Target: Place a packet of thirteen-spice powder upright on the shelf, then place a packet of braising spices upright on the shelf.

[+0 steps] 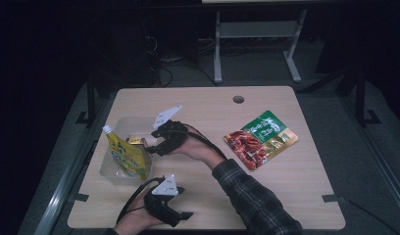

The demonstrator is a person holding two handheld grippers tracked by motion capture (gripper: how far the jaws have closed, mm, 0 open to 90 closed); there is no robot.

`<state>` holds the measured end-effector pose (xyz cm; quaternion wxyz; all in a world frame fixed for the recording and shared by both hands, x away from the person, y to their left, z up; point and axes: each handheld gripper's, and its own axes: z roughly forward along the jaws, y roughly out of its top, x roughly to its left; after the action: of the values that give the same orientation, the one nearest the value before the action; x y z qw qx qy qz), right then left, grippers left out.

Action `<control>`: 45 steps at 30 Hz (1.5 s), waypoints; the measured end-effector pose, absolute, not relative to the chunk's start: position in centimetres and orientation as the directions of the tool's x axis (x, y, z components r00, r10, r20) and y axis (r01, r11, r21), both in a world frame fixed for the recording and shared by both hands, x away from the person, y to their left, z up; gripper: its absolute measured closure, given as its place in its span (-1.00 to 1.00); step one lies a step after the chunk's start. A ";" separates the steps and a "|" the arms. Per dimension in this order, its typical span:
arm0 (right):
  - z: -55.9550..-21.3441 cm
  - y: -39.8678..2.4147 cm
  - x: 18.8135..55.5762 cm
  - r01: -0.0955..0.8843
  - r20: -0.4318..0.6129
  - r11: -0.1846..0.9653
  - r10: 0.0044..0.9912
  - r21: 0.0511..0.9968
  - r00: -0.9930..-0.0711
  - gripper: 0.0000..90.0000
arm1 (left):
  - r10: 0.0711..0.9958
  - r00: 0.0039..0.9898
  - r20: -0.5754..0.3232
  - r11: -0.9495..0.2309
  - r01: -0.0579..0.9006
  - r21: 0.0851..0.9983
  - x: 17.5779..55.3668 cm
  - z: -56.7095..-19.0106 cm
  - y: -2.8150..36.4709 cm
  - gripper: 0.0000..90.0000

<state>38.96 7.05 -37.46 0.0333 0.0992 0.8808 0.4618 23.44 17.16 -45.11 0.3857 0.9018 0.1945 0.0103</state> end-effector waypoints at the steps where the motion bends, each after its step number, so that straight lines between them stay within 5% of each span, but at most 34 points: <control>1: -37.5 6.4 38.8 0.150 0.036 0.554 0.212 0.819 -0.977 -0.19 | 0.358 0.924 -0.131 -0.627 0.342 0.700 23.4 -45.1 17.2 -0.65; 19: -39.3 -5.0 38.7 0.274 0.031 0.521 0.428 0.808 -0.903 -0.20 | 0.372 0.919 -0.133 -0.611 0.350 0.710 23.4 -45.1 17.3 -0.65; 31: -41.0 -17.0 41.8 0.463 0.015 0.417 0.730 0.782 -0.683 0.83 | 0.370 0.920 -0.127 -0.610 0.344 0.714 23.6 -45.1 17.2 -0.65; 35: -41.7 -20.6 42.8 0.514 -0.030 0.399 0.810 0.759 -0.585 0.99 | 0.372 0.920 -0.127 -0.609 0.345 0.714 23.6 -45.1 17.2 -0.65; 45: -44.2 -27.6 44.2 0.635 -0.033 0.306 0.915 0.710 -0.403 1.00 | 0.420 0.898 -0.133 -0.574 0.376 0.727 24.0 -44.9 17.8 -0.65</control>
<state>44.21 -27.56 -44.20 0.2230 0.4987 0.7766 0.3138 23.97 17.79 -44.88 0.4032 0.8867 0.2244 0.0268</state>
